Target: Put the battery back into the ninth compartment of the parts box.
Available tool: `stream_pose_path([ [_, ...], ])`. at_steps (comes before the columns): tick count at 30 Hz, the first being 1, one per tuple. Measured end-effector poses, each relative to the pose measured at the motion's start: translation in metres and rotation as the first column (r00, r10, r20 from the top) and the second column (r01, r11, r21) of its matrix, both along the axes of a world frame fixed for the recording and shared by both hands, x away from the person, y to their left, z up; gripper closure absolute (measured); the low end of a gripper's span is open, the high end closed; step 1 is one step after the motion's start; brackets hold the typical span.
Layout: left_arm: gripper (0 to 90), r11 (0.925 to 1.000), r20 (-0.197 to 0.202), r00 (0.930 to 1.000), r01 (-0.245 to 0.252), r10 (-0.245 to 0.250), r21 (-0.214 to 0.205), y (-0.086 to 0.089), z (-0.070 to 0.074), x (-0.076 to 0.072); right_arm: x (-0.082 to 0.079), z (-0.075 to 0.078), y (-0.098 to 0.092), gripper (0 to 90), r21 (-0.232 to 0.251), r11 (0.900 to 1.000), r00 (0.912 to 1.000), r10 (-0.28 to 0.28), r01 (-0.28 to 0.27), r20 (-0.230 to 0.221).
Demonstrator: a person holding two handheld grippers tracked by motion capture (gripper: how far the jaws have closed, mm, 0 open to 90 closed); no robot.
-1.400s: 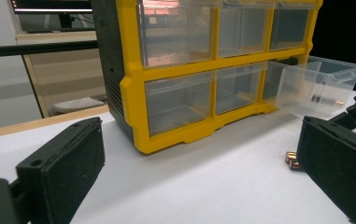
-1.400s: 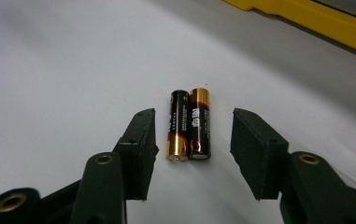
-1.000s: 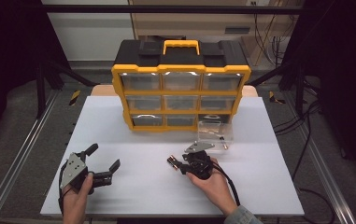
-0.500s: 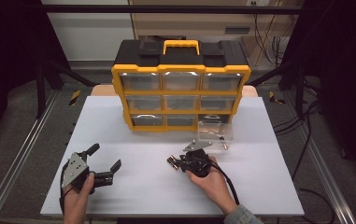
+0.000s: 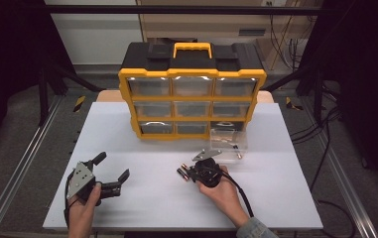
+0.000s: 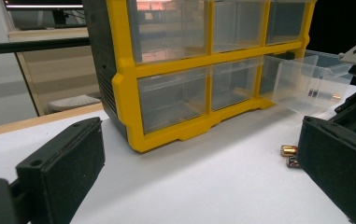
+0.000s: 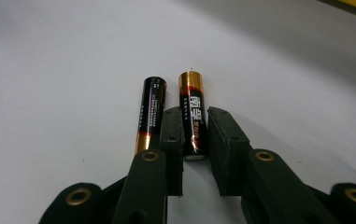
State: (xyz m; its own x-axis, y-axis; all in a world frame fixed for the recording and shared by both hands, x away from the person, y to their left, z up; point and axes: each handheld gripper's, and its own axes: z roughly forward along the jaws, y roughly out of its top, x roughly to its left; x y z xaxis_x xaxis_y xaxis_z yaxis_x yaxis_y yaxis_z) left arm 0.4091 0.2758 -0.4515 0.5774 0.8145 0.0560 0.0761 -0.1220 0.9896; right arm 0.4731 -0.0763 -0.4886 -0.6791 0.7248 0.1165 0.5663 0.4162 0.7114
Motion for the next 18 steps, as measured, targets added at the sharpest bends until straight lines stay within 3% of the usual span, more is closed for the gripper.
stream_pose_path([
  [4, 1.0, 0.9999, -0.003, 1.0000, -0.008, 0.008, 0.009, 0.001, 0.000, 0.000, -0.002, 0.000, 0.001, 76.7, -0.035, 0.9992, 0.9990, 0.019, -0.017, 0.042],
  [10, 1.1, 0.9999, -0.008, 0.9999, -0.011, 0.011, -0.003, 0.003, -0.001, 0.000, -0.011, 0.014, -0.014, 76.7, 0.012, 0.9998, 0.9946, 0.017, -0.019, 0.102],
  [18, 1.1, 0.9998, -0.005, 0.9999, -0.011, 0.011, -0.014, 0.003, 0.000, -0.002, -0.025, 0.048, -0.034, 76.7, 0.082, 0.9966, 0.9757, -0.007, -0.011, 0.219],
])
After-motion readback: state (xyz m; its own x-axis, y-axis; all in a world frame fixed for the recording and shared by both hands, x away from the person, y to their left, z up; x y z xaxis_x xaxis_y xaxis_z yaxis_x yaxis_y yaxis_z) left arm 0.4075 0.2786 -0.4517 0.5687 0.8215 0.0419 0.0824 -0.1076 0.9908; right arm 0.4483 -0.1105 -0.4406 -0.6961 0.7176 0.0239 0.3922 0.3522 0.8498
